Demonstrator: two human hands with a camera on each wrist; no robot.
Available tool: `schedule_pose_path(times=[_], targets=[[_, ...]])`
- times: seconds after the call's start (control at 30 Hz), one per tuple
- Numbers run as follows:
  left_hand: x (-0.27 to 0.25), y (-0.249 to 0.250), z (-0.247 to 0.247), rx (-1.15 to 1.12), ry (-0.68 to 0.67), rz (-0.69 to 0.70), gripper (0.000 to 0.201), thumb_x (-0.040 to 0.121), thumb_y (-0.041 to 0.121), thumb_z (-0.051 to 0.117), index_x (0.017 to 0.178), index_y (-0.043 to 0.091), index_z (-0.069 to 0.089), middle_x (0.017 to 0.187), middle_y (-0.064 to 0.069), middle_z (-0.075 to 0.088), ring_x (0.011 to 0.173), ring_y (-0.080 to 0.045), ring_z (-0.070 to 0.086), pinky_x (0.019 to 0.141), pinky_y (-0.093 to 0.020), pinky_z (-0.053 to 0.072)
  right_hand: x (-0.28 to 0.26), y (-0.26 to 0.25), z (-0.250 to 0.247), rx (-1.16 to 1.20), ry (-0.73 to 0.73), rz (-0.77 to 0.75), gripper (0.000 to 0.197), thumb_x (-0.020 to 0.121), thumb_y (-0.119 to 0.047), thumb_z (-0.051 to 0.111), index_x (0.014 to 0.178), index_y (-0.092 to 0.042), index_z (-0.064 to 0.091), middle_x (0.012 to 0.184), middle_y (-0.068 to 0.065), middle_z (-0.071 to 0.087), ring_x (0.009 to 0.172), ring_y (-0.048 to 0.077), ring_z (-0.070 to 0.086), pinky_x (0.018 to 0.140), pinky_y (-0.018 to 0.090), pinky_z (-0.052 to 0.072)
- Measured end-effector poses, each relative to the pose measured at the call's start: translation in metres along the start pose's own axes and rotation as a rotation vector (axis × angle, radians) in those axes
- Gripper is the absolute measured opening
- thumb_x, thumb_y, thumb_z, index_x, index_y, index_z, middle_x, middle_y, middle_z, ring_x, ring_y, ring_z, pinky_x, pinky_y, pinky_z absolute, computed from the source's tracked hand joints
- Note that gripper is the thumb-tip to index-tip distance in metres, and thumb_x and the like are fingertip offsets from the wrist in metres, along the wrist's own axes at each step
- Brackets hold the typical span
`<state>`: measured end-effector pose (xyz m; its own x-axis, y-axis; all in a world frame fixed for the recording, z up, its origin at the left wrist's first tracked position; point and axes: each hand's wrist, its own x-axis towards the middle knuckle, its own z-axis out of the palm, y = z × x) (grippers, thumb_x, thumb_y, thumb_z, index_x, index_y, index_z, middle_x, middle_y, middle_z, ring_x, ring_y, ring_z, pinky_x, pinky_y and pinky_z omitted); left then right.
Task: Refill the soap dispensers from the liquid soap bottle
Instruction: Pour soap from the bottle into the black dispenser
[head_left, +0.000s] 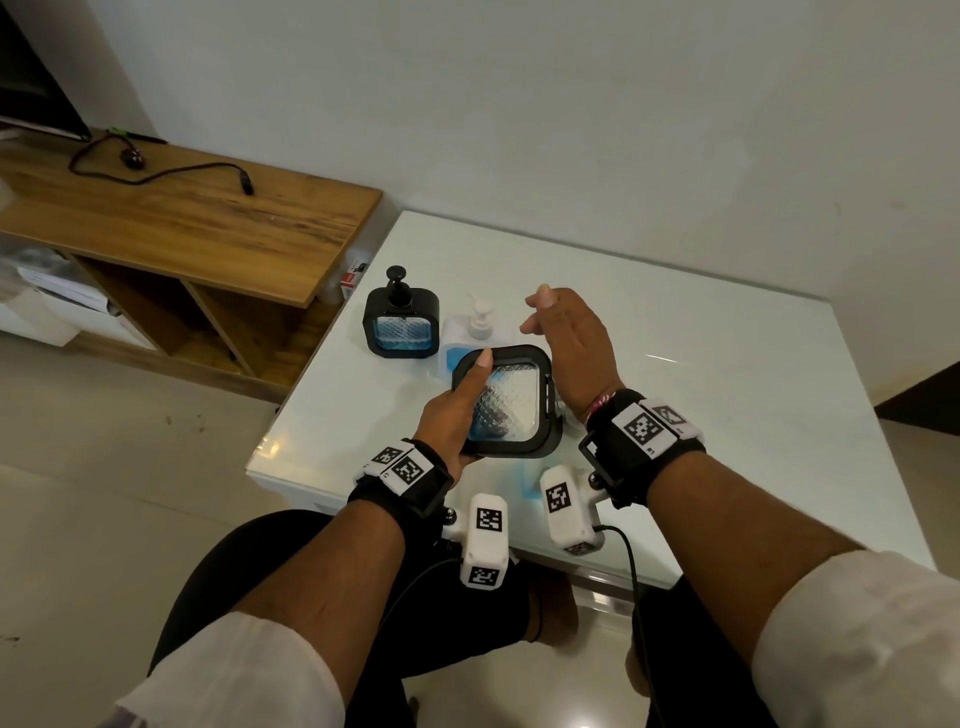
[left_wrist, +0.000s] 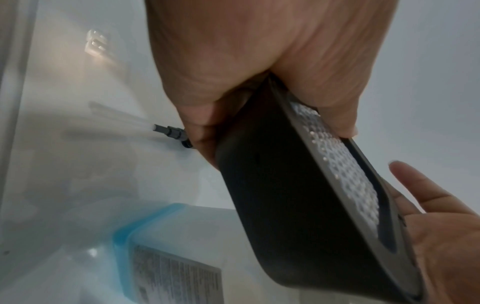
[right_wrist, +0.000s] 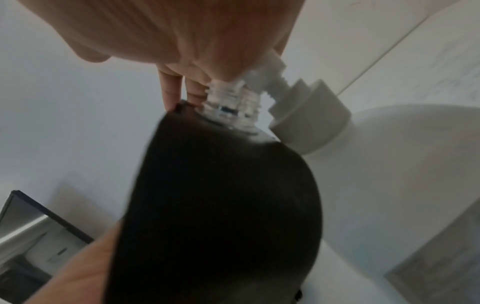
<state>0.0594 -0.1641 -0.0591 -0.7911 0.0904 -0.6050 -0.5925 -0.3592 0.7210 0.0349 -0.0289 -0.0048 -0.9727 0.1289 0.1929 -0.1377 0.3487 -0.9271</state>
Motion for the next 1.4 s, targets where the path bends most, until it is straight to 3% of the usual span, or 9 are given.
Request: schedule_pose_path(times=[0.07, 0.27, 0.47, 0.7, 0.87, 1.0, 1.13, 1.27, 1.4], targets=[[-0.001, 0.0, 0.001, 0.004, -0.003, -0.005, 0.067, 0.071, 0.063, 0.075, 0.119, 0.017, 0.069, 0.111, -0.007, 0.078, 0.101, -0.026, 0.075, 0.081, -0.04, 0.062, -0.001, 0.001, -0.001, -0.008, 0.002, 0.005, 0.053, 0.09, -0.057, 0.036, 0.098, -0.012, 0.062, 0.081, -0.006, 0.064, 0.076, -0.002, 0.057, 0.075, 0.014, 0.042], [-0.003, -0.001, -0.002, -0.001, -0.009, -0.006, 0.078, 0.06, 0.065, 0.075, 0.121, 0.017, 0.069, 0.113, -0.007, 0.077, 0.105, -0.026, 0.073, 0.08, -0.04, 0.062, 0.001, -0.006, 0.0, 0.074, 0.032, 0.034, 0.056, 0.089, -0.062, 0.033, 0.099, -0.015, 0.061, 0.091, 0.003, 0.068, 0.091, 0.011, 0.061, 0.087, 0.029, 0.046], [-0.001, -0.001, 0.0, 0.001, 0.003, -0.008, 0.077, 0.063, 0.065, 0.075, 0.122, 0.016, 0.069, 0.112, -0.007, 0.078, 0.103, -0.027, 0.074, 0.081, -0.041, 0.062, -0.001, -0.003, 0.0, 0.006, -0.029, 0.067, 0.06, 0.089, -0.06, 0.032, 0.103, -0.01, 0.06, 0.09, 0.005, 0.066, 0.081, 0.005, 0.057, 0.076, 0.021, 0.041], [-0.002, 0.0, 0.0, -0.007, -0.002, -0.01, 0.083, 0.057, 0.066, 0.076, 0.124, 0.016, 0.068, 0.113, -0.007, 0.077, 0.104, -0.026, 0.074, 0.081, -0.041, 0.062, 0.001, -0.006, -0.001, 0.063, 0.009, 0.077, 0.056, 0.09, -0.06, 0.03, 0.101, -0.014, 0.061, 0.094, 0.004, 0.067, 0.089, 0.008, 0.059, 0.082, 0.024, 0.042], [-0.001, 0.001, -0.001, 0.013, 0.023, -0.001, 0.095, 0.05, 0.07, 0.078, 0.126, 0.016, 0.068, 0.115, -0.008, 0.077, 0.106, -0.029, 0.073, 0.094, -0.05, 0.059, 0.004, -0.002, 0.0, 0.047, 0.007, 0.079, 0.057, 0.09, -0.06, 0.031, 0.1, -0.012, 0.061, 0.091, 0.002, 0.067, 0.088, 0.007, 0.06, 0.082, 0.025, 0.044], [-0.001, 0.0, 0.0, 0.006, 0.013, 0.003, 0.089, 0.052, 0.067, 0.079, 0.124, 0.015, 0.069, 0.112, -0.008, 0.078, 0.104, -0.028, 0.074, 0.092, -0.047, 0.06, 0.0, 0.0, 0.001, 0.018, -0.015, 0.077, 0.059, 0.089, -0.06, 0.032, 0.099, -0.01, 0.061, 0.089, 0.007, 0.067, 0.08, 0.008, 0.058, 0.075, 0.022, 0.043], [-0.001, -0.002, -0.001, 0.003, 0.007, 0.006, 0.087, 0.054, 0.068, 0.079, 0.124, 0.016, 0.069, 0.112, -0.007, 0.078, 0.104, -0.028, 0.074, 0.093, -0.049, 0.06, 0.003, -0.001, -0.001, 0.077, 0.012, 0.097, 0.05, 0.091, -0.06, 0.032, 0.097, -0.021, 0.063, 0.092, 0.005, 0.068, 0.086, 0.007, 0.06, 0.078, 0.023, 0.042], [0.0, -0.001, -0.001, 0.005, 0.007, 0.006, 0.084, 0.057, 0.066, 0.078, 0.123, 0.015, 0.069, 0.111, -0.007, 0.078, 0.103, -0.026, 0.075, 0.088, -0.046, 0.062, 0.008, 0.001, -0.003, 0.09, 0.004, 0.12, 0.053, 0.093, -0.06, 0.031, 0.099, -0.02, 0.065, 0.094, 0.005, 0.069, 0.094, 0.013, 0.062, 0.081, 0.027, 0.044], [0.001, -0.001, -0.001, 0.003, 0.003, -0.008, 0.066, 0.074, 0.061, 0.076, 0.121, 0.015, 0.069, 0.11, -0.008, 0.078, 0.101, -0.026, 0.075, 0.082, -0.042, 0.063, 0.006, 0.003, 0.0, 0.041, -0.013, 0.111, 0.056, 0.091, -0.061, 0.03, 0.097, -0.017, 0.065, 0.091, 0.004, 0.068, 0.09, 0.014, 0.062, 0.083, 0.028, 0.046]])
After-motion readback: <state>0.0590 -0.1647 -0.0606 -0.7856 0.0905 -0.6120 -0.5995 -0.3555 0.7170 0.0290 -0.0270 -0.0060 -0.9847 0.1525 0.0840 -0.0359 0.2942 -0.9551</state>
